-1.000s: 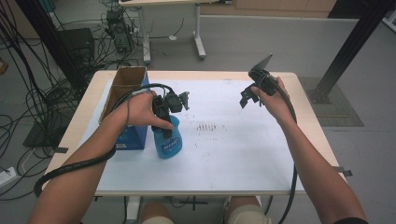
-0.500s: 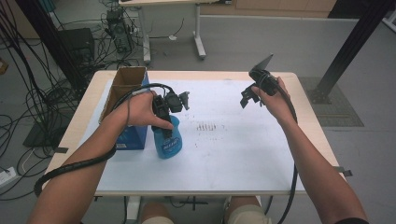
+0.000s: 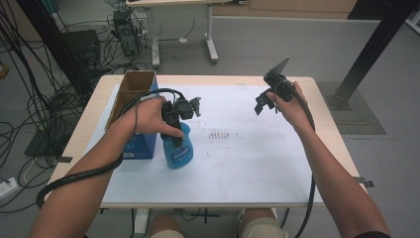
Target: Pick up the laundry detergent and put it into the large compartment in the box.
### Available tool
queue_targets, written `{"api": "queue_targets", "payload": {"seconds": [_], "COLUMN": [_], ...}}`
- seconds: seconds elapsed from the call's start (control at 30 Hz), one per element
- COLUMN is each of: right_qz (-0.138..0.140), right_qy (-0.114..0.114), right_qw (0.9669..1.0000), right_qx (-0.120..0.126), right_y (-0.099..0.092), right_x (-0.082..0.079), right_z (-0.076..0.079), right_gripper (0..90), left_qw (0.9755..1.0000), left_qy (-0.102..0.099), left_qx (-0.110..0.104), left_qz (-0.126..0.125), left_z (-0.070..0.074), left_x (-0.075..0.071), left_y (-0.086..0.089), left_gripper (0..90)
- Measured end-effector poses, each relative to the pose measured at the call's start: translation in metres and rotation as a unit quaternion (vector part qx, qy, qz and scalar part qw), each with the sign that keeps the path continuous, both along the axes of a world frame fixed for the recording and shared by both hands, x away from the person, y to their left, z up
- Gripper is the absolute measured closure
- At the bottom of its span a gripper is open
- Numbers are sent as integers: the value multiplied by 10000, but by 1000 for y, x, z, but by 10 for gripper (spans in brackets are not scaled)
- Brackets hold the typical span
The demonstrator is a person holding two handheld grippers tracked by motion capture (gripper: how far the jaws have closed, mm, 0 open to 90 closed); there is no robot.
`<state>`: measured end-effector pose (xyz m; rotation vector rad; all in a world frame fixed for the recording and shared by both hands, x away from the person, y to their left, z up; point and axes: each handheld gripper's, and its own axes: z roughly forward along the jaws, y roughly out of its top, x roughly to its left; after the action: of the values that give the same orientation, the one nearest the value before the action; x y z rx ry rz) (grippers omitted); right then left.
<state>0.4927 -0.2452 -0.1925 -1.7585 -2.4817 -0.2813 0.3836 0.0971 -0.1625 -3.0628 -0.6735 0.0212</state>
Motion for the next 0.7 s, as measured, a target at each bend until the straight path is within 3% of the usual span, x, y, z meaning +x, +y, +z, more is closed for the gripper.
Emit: {"api": "queue_targets", "payload": {"seconds": [0.7], "right_qz": [-1], "right_qy": [-22], "right_qw": [10000], "right_qx": [9], "right_y": [-1], "right_x": [-2], "right_z": [1], "right_gripper": [58], "left_qw": [10000], "left_qy": [-6], "left_qx": [36], "left_qz": [-27], "left_z": [0], "left_x": [-1], "left_y": [-2], "left_gripper": [354]}}
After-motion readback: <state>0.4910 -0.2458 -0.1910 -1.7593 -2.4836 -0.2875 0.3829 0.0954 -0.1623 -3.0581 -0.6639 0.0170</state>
